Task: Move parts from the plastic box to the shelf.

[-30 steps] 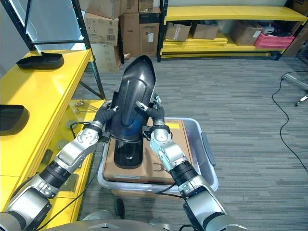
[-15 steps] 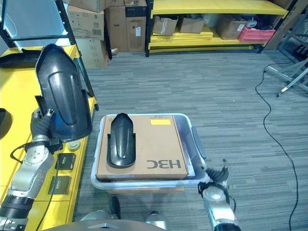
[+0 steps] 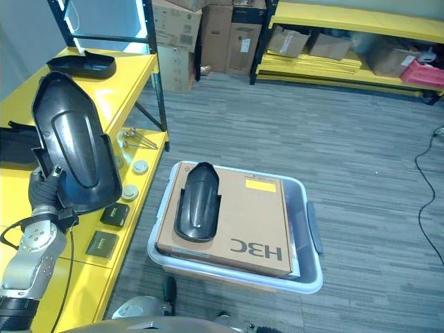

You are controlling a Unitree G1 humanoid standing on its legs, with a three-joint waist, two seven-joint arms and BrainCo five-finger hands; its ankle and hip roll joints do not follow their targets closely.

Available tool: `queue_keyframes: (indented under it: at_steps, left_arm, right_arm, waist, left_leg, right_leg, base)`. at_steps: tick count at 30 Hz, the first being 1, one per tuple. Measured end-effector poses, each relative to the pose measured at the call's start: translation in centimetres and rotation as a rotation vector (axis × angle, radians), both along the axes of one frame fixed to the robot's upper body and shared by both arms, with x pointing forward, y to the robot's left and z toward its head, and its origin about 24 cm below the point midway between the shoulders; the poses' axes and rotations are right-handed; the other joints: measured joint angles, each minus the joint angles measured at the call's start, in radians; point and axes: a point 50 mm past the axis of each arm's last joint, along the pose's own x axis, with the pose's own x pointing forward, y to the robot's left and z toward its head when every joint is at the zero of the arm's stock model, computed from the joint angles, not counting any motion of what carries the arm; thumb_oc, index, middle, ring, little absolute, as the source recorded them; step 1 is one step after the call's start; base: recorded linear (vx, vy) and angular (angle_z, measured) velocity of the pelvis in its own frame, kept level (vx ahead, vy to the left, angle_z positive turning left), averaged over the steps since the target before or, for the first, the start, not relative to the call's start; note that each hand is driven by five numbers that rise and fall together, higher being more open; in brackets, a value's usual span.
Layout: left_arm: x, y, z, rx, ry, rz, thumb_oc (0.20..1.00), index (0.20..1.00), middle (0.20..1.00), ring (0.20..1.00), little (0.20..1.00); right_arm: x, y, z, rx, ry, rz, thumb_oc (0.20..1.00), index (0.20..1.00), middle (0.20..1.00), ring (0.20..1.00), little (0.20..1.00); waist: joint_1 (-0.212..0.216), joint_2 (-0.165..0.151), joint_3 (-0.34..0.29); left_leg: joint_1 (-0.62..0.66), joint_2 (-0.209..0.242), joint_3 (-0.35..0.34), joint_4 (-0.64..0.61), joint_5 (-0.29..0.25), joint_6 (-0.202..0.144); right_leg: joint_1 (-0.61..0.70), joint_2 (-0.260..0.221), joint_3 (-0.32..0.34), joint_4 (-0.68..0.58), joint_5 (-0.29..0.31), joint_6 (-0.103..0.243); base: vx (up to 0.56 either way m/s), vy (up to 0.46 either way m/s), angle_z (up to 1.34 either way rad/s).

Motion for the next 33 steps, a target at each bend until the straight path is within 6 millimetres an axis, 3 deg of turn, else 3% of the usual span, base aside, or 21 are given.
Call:
queue_keyframes:
  at_steps: [2, 6, 8, 9, 10, 11, 12, 14, 16, 17, 18, 19, 20, 21, 23, 26, 29, 30, 31, 32, 33]
  left_arm:
    - [0.8, -0.9, 0.4, 0.000, -0.018, -0.042, 0.200, 0.200, 0.200, 0.200, 0.200]
    - [2.7, -2.3, 2.7, 0.029, -0.099, -0.121, 0.200, 0.200, 0.200, 0.200, 0.200]
    - [2.5, -1.8, 2.7, 0.034, -0.096, -0.087, 0.200, 0.200, 0.200, 0.200, 0.200]
    - [2.3, -1.7, 2.4, 0.031, -0.085, -0.073, 0.200, 0.200, 0.200, 0.200, 0.200]
    - [2.2, -1.6, 2.2, 0.029, -0.078, -0.064, 0.200, 0.200, 0.200, 0.200, 0.200]
    - [1.9, -1.5, 1.8, 0.025, -0.063, -0.050, 0.200, 0.200, 0.200, 0.200, 0.200]
    - [1.7, -1.6, 1.5, 0.018, -0.054, -0.047, 0.200, 0.200, 0.200, 0.200, 0.200]
    - [1.1, -2.5, 1.0, -0.020, -0.054, -0.069, 0.200, 0.200, 0.200, 0.200, 0.200]
    - [0.7, -2.5, 1.0, -0.017, -0.050, -0.083, 0.200, 0.200, 0.200, 0.200, 0.200]
    - [0.7, -2.8, 0.8, -0.024, -0.043, -0.103, 0.200, 0.200, 0.200, 0.200, 0.200]
    - [0.7, -3.1, 0.7, -0.020, -0.040, -0.144, 0.200, 0.200, 0.200, 0.200, 0.200]
    - [0.6, -3.1, 0.6, -0.020, -0.036, -0.141, 0.200, 0.200, 0.200, 0.200, 0.200]
    - [0.6, -3.1, 0.3, -0.023, -0.026, -0.139, 0.200, 0.200, 0.200, 0.200, 0.200]
    - [0.7, -3.2, 0.3, -0.023, -0.029, -0.147, 0.200, 0.200, 0.200, 0.200, 0.200]
    - [0.7, -3.4, 0.3, -0.020, -0.030, -0.153, 0.200, 0.200, 0.200, 0.200, 0.200]
    - [1.0, -2.7, 0.6, 0.014, -0.033, -0.146, 0.200, 0.200, 0.200, 0.200, 0.200]
    - [1.9, -2.5, 1.3, 0.035, -0.053, -0.189, 0.200, 0.200, 0.200, 0.200, 0.200]
    - [2.0, -2.3, 1.6, 0.039, -0.062, -0.195, 0.200, 0.200, 0.200, 0.200, 0.200]
    - [2.6, -2.7, 1.6, 0.038, -0.068, -0.215, 0.200, 0.200, 0.200, 0.200, 0.200]
    - [2.8, -2.9, 1.5, 0.045, -0.065, -0.229, 0.200, 0.200, 0.200, 0.200, 0.200]
    - [2.8, -3.0, 1.5, 0.078, -0.065, -0.233, 0.200, 0.200, 0.200, 0.200, 0.200]
  right_arm:
    - [-0.1, -0.1, 0.1, 0.010, -0.023, 0.018, 1.000, 1.000, 1.000, 1.000, 1.000]
    - [0.1, -0.7, 0.1, 0.001, -0.038, 0.023, 1.000, 1.000, 1.000, 1.000, 1.000]
    - [0.4, -1.1, 0.1, 0.001, -0.027, 0.026, 1.000, 1.000, 1.000, 1.000, 1.000]
    - [0.3, -1.2, 0.0, 0.009, -0.016, 0.028, 1.000, 1.000, 1.000, 1.000, 1.000]
    - [0.2, -1.2, -0.1, 0.022, -0.008, 0.029, 1.000, 1.000, 1.000, 1.000, 1.000]
    - [-0.1, -1.2, -0.3, 0.029, 0.008, 0.038, 1.000, 1.000, 1.000, 1.000, 1.000]
    - [-0.5, -1.5, -0.3, 0.033, 0.024, 0.043, 1.000, 1.000, 1.000, 1.000, 1.000]
    - [-1.4, -2.1, -0.3, 0.034, 0.059, 0.046, 1.000, 1.000, 1.000, 1.000, 1.000]
    - [-1.0, -1.9, -0.4, 0.053, 0.047, 0.055, 1.000, 1.000, 1.000, 1.000, 1.000]
    - [-0.7, -2.0, -0.3, 0.053, 0.041, 0.050, 1.000, 1.000, 1.000, 1.000, 1.000]
    - [-1.5, -1.8, -0.5, 0.057, 0.074, 0.035, 1.000, 1.000, 1.000, 1.000, 1.000]
    - [-1.8, -1.6, -0.7, 0.062, 0.088, 0.029, 1.000, 1.000, 1.000, 1.000, 1.000]
    - [-1.7, -2.2, -0.6, 0.048, 0.091, 0.024, 1.000, 1.000, 1.000, 1.000, 1.000]
    - [-1.4, -2.2, -0.5, 0.046, 0.082, 0.026, 1.000, 1.000, 1.000, 1.000, 1.000]
    - [-1.0, -2.4, -0.4, 0.039, 0.081, 0.034, 1.000, 1.000, 1.000, 1.000, 1.000]
    - [1.7, -2.5, 0.1, 0.012, 0.050, 0.141, 1.000, 1.000, 1.000, 1.000, 1.000]
    - [2.5, -1.5, -0.1, 0.054, 0.030, 0.141, 1.000, 1.000, 1.000, 1.000, 1.000]
    - [2.3, -1.0, -0.3, 0.087, 0.011, 0.105, 1.000, 1.000, 1.000, 1.000, 1.000]
    - [2.3, -2.0, 0.1, 0.090, -0.068, 0.000, 1.000, 1.000, 1.000, 1.000, 1.000]
    - [2.0, -2.5, 0.2, 0.091, -0.120, -0.062, 1.000, 1.000, 1.000, 1.000, 1.000]
    - [2.8, -3.1, 0.6, 0.090, -0.175, -0.088, 1.000, 1.000, 1.000, 1.000, 1.000]
  waist:
    - [-0.021, 0.014, 0.002]
    - [-0.035, 0.049, 0.008]
    - [-0.013, 0.047, 0.008]
    - [-0.005, 0.044, 0.011]
    - [0.007, 0.018, 0.021]
    - [0.026, 0.012, 0.021]
    - [0.038, 0.030, 0.017]
    - [0.025, 0.077, 0.008]
    - [0.071, 0.069, 0.030]
    - [0.059, 0.062, 0.035]
    - [0.033, 0.022, 0.051]
    - [0.045, 0.014, 0.062]
    - [0.033, 0.035, 0.058]
    - [-0.005, 0.049, 0.059]
    - [0.005, 0.054, 0.066]
    - [0.009, 0.049, 0.063]
    - [0.047, 0.040, 0.053]
    - [0.051, 0.032, 0.043]
    - [0.013, 0.066, 0.048]
    - [-0.019, 0.063, 0.038]
    - [-0.047, 0.053, 0.040]
  left_leg:
    - [-0.019, -0.014, -0.086, 0.000, 0.021, 0.000]
    - [-0.075, -0.017, -0.283, 0.000, 0.054, 0.014]
    - [-0.088, -0.014, -0.268, 0.000, 0.042, -0.003]
    - [-0.097, -0.014, -0.254, 0.000, -0.019, -0.073]
    - [-0.102, -0.025, -0.224, 0.012, -0.031, -0.080]
    - [-0.102, -0.022, -0.203, 0.061, -0.014, -0.040]
    - [-0.091, 0.002, -0.181, 0.082, -0.052, -0.047]
    - [-0.067, 0.055, -0.183, 0.011, 0.050, -0.033]
    - [-0.095, 0.073, -0.136, 0.004, 0.029, -0.043]
    - [-0.112, 0.078, -0.074, 0.001, -0.010, -0.042]
    - [-0.124, 0.093, 0.166, 0.010, -0.093, -0.076]
    - [-0.122, 0.107, 0.230, 0.025, -0.052, -0.076]
    - [-0.093, 0.139, 0.392, 0.065, -0.083, -0.068]
    - [-0.075, 0.139, 0.420, 0.056, -0.056, -0.042]
    - [-0.066, 0.131, 0.417, 0.049, -0.019, -0.038]
    - [-0.052, 0.062, 0.363, 0.054, -0.017, -0.032]
    - [-0.065, 0.016, 0.345, 0.151, -0.109, 0.023]
    - [-0.068, -0.013, 0.348, 0.179, -0.141, 0.056]
    - [-0.061, -0.037, 0.271, 0.213, -0.158, 0.141]
    - [-0.046, -0.068, 0.231, 0.207, -0.170, 0.152]
    - [-0.014, -0.089, 0.217, 0.172, -0.169, 0.149]
  right_leg:
    - [-0.004, 0.007, 0.025, 0.069, -0.040, -0.009]
    - [-0.048, 0.084, 0.208, 0.089, -0.135, -0.054]
    - [-0.041, 0.096, 0.192, 0.056, -0.086, -0.068]
    - [-0.034, 0.086, 0.166, 0.029, -0.074, -0.087]
    - [-0.031, 0.059, 0.141, 0.010, -0.061, -0.092]
    - [-0.021, 0.040, 0.105, 0.000, -0.035, -0.080]
    - [-0.008, 0.059, 0.084, 0.002, -0.033, -0.071]
    - [0.005, 0.101, 0.006, 0.034, -0.062, -0.065]
    - [-0.005, 0.111, -0.050, 0.046, -0.066, -0.074]
    - [0.001, 0.102, -0.104, 0.052, -0.070, -0.072]
    - [-0.001, 0.041, -0.204, 0.048, -0.087, -0.084]
    - [-0.002, 0.027, -0.223, 0.049, -0.094, -0.088]
    - [0.018, 0.010, -0.287, 0.080, -0.095, -0.050]
    - [0.042, 0.011, -0.323, 0.093, -0.118, -0.043]
    - [0.023, -0.010, -0.265, 0.124, -0.153, -0.022]
    - [0.013, -0.047, -0.151, 0.135, -0.155, -0.020]
    - [0.044, -0.105, -0.153, 0.161, -0.178, -0.021]
    - [0.038, -0.128, -0.157, 0.232, -0.164, 0.023]
    - [-0.085, -0.221, -0.102, 0.623, -0.165, 0.088]
    - [-0.226, -0.306, -0.029, 0.901, -0.031, 0.102]
    - [-0.404, -0.310, 0.137, 1.098, -0.023, 0.100]
  base:
    - [0.01, -0.117, 1.11]
    - [-0.02, -0.185, 1.58]
    - [-0.04, -0.149, 1.01]
    - [-0.07, -0.158, 0.75]
    - [-0.08, -0.149, 0.58]
    - [-0.09, -0.127, 0.52]
    - [-0.09, -0.106, 0.79]
    - [-0.09, -0.071, 1.29]
    - [-0.01, -0.034, 1.02]
    - [0.02, 0.022, 2.06]
    - [0.00, 0.074, 2.03]
    - [0.08, 0.107, 2.09]
    - [0.13, 0.122, 1.60]
    - [0.16, 0.132, 1.54]
    - [0.17, 0.139, 0.37]
    - [0.22, 0.151, -0.18]
    - [0.31, 0.297, 0.20]
    - [0.30, 0.432, 0.72]
    - [0.17, 0.216, 1.22]
    - [0.12, 0.025, 1.36]
    - [0.08, -0.290, 1.08]
